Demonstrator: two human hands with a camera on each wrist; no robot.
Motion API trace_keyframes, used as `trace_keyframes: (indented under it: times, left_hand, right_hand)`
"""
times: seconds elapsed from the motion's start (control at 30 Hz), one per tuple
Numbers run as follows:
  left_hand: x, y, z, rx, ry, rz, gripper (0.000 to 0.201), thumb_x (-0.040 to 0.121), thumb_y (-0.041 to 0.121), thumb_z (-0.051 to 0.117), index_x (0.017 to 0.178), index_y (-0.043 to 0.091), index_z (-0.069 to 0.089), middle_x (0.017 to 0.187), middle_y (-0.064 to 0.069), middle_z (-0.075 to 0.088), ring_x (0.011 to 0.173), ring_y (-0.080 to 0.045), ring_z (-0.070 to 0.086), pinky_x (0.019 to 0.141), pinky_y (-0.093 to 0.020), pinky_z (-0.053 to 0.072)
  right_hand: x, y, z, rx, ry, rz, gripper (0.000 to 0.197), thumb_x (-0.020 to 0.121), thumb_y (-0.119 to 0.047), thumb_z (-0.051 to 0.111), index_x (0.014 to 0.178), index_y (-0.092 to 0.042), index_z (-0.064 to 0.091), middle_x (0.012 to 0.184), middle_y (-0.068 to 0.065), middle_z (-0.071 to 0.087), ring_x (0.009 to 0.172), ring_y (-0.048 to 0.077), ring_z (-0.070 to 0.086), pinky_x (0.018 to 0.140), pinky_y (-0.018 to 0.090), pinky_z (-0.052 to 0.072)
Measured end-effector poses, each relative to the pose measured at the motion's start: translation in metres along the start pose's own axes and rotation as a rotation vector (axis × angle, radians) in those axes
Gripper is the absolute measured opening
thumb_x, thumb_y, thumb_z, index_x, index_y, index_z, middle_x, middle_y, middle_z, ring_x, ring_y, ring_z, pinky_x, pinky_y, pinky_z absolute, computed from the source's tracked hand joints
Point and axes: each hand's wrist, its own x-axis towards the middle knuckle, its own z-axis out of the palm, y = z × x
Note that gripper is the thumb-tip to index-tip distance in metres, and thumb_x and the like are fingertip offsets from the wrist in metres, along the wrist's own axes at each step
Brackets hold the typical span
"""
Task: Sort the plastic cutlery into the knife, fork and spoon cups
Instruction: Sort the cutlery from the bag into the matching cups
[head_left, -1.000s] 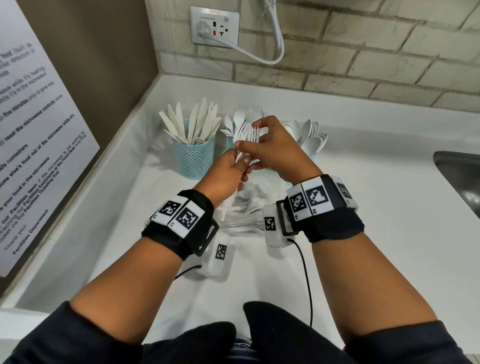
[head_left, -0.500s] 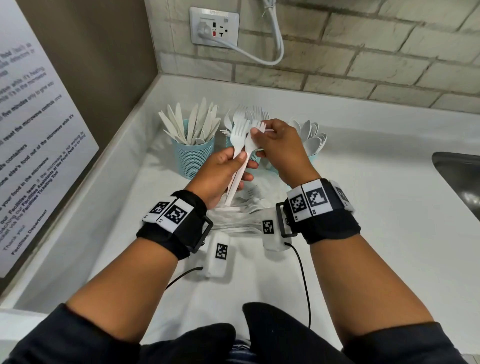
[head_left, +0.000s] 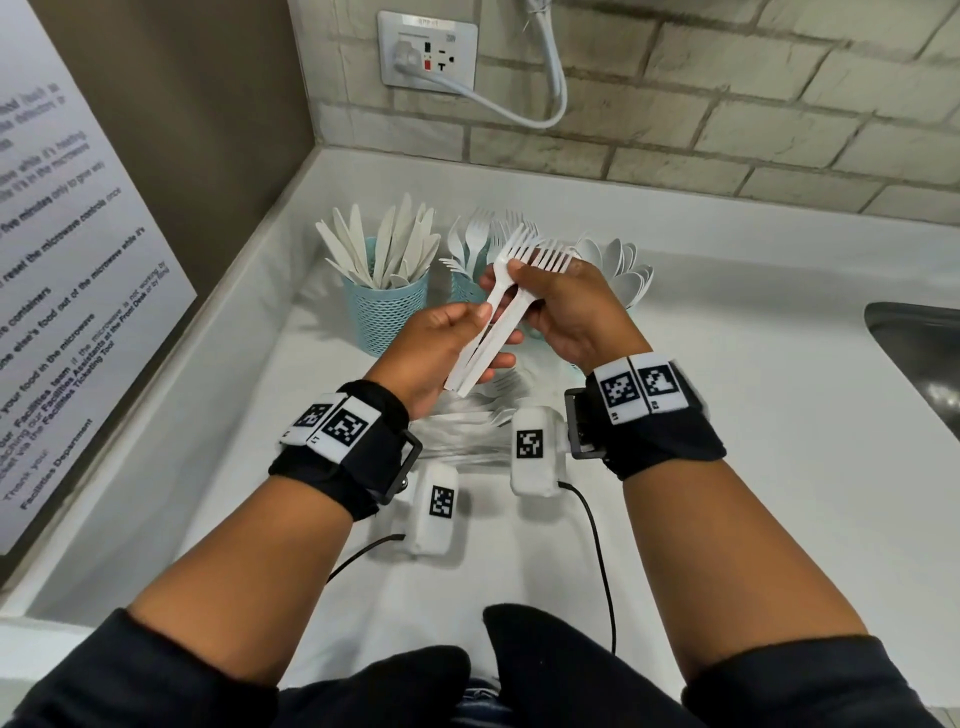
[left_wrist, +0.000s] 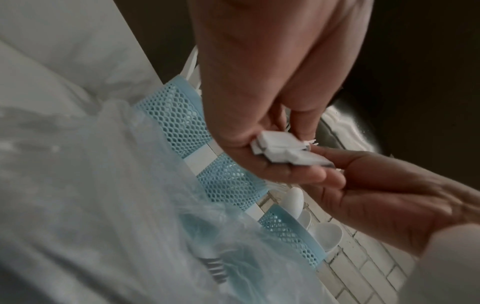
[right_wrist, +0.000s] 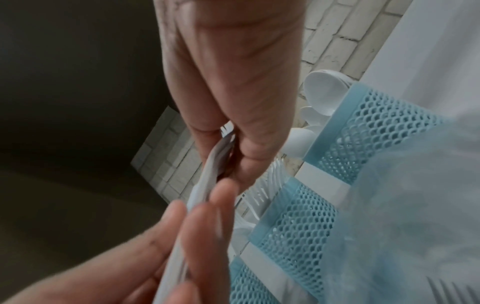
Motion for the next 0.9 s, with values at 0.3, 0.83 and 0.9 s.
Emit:
trace_keyframes:
  times: [0.3, 0.83, 0.9]
  left_hand:
    - [0.005, -0.005, 0.004, -0.009, 0.124, 0.021, 0.014, 0.093, 0.024, 0.055, 0.096, 0.014, 0.064, 0.081, 0.001, 0.073, 0.063, -0.009, 0.069, 0.056, -0.017, 0.053]
    - [0.014, 0.003, -0.001, -0.362, 0.149, -0.374, 0.043, 0.101, 0.039, 0.032, 0.083, 0.008, 0.058, 0.054, -0.003, 0.057, 0.039, -0.007, 0.05, 0.034, -0.01, 0.039]
    - [0.014, 0.002, -0.001, -0.293, 0.139, -0.4, 0.044, 0.099, 0.043, 0.033, 0.08, 0.01, 0.056, 0.05, -0.001, 0.053, 0.034, -0.004, 0.042, 0.029, -0.009, 0.03]
  right_hand:
    - [-0.001, 0.005, 0.012, 0.015, -0.012, -0.017, 0.013, 0.087, 0.005, 0.057, 0.092, -0.006, 0.057, 0.076, 0.009, 0.069, 0.065, 0.011, 0.069, 0.047, 0.022, 0.051]
    - [-0.012, -0.003, 0.024, 0.013, -0.201, -0.058, 0.012, 0.09, 0.004, 0.051, 0.09, -0.006, 0.058, 0.068, 0.001, 0.068, 0.066, 0.012, 0.068, 0.072, 0.027, 0.057]
    - [-0.015, -0.002, 0.025, -0.094, -0.174, -0.061, 0.008, 0.091, -0.002, 0.054, 0.087, -0.007, 0.06, 0.072, 0.003, 0.069, 0.07, 0.016, 0.068, 0.069, 0.029, 0.056]
